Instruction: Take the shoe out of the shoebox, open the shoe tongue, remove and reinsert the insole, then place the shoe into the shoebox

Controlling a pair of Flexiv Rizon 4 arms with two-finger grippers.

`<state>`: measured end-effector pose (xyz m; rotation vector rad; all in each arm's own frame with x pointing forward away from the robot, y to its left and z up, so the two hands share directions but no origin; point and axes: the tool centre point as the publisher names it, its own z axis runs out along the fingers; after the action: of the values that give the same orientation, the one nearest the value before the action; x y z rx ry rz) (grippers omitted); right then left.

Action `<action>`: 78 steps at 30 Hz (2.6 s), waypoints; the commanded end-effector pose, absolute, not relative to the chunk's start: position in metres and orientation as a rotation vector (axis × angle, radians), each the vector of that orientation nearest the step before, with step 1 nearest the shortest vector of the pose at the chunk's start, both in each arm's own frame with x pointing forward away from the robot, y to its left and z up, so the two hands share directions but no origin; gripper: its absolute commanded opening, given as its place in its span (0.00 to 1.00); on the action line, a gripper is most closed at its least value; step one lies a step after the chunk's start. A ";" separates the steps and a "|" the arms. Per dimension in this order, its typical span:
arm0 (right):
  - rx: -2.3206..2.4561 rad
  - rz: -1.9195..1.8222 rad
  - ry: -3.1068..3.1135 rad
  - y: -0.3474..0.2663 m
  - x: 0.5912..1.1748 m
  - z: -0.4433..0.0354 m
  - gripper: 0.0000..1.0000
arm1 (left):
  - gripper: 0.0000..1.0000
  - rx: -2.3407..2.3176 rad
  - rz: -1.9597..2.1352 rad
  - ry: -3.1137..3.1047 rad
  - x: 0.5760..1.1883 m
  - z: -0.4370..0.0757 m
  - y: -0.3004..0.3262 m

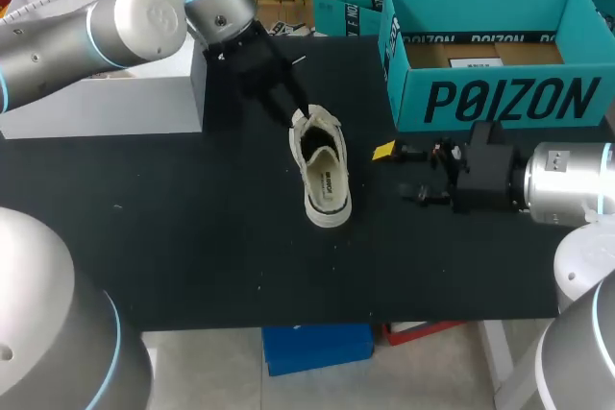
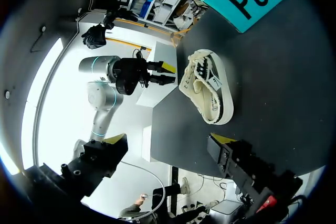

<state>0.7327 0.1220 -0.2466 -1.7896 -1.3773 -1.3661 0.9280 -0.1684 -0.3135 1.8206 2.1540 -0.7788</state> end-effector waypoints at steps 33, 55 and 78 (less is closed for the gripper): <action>-1.792 -1.365 -1.378 0.122 0.733 -0.246 1.00 | 1.00 1.430 -0.879 2.321 0.863 -0.263 -0.067; -1.792 -1.365 -1.378 0.122 0.733 -0.246 1.00 | 1.00 1.940 -0.447 2.201 0.890 -0.290 -0.130; -1.792 -1.365 -1.378 0.122 0.733 -0.246 1.00 | 0.81 2.112 -0.295 2.157 0.907 -0.351 -0.154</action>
<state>0.7327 0.1220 -0.2466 -1.7896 -1.3772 -1.3661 0.9012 -0.1482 -0.3443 2.1045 2.1525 -0.2960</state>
